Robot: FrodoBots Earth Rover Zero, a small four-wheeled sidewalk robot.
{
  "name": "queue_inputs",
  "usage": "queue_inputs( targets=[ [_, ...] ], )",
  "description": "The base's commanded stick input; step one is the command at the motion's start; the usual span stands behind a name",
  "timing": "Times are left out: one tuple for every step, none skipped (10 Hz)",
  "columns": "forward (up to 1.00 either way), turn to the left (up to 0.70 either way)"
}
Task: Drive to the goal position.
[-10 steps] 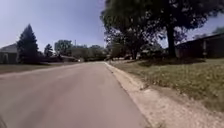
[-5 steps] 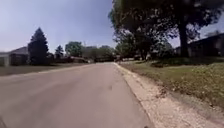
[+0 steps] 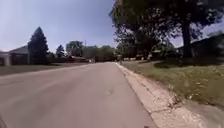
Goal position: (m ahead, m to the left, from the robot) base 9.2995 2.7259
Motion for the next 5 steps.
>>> queue_inputs(
  targets=[
    [0.70,0.00],
    [0.70,0.00],
    [0.70,0.00],
    [0.70,0.00],
    [0.70,0.00]
  ],
)
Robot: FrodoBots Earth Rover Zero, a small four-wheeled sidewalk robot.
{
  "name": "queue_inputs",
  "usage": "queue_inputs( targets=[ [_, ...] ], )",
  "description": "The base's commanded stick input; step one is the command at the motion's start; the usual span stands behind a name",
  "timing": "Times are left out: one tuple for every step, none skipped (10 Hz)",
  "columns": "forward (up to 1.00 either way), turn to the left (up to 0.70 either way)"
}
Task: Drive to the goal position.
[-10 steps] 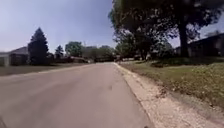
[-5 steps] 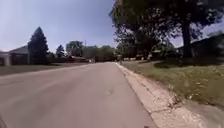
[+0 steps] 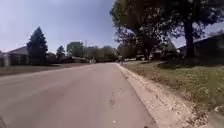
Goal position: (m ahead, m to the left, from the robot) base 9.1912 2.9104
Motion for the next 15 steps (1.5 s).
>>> queue_inputs(
  targets=[
    [0.70,0.00],
    [0.70,0.00],
    [0.70,0.00],
    [0.70,0.00],
    [0.70,0.00],
    [0.70,0.00],
    [0.70,0.00],
    [0.70,0.00],
    [0.70,0.00],
    [0.70,0.00],
    [0.70,0.00],
    [0.70,0.00],
    [0.70,0.00],
    [0.70,0.00],
    [0.70,0.00]
  ],
)
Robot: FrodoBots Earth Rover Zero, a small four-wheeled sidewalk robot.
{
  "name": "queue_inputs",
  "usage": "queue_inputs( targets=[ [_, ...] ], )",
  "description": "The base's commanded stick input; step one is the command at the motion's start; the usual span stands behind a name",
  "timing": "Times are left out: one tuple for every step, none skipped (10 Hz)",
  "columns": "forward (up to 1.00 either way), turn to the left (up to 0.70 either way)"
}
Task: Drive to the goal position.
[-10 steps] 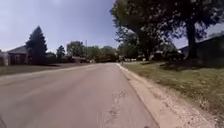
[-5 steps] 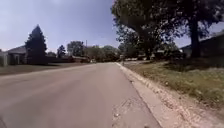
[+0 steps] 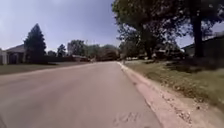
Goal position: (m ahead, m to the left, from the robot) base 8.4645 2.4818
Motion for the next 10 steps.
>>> queue_inputs(
  targets=[
    [0.70,0.00],
    [0.70,0.00],
    [0.70,0.00],
    [0.70,0.00],
    [0.70,0.00],
    [0.70,0.00],
    [0.70,0.00],
    [0.70,0.00],
    [0.70,0.00],
    [0.70,0.00]
  ],
)
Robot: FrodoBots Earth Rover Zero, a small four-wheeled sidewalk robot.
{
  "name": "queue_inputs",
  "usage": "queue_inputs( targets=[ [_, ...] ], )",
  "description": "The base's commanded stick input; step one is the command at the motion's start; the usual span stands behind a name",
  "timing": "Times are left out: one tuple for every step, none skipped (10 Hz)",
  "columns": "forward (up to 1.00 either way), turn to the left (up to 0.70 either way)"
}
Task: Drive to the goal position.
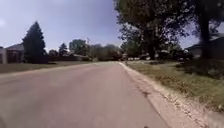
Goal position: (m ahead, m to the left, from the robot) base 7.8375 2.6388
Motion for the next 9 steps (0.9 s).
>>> queue_inputs(
  targets=[
    [0.70,0.00],
    [0.70,0.00],
    [0.70,0.00],
    [0.70,0.00],
    [0.70,0.00],
    [0.70,0.00],
    [0.70,0.00],
    [0.70,0.00],
    [0.70,0.00]
  ],
)
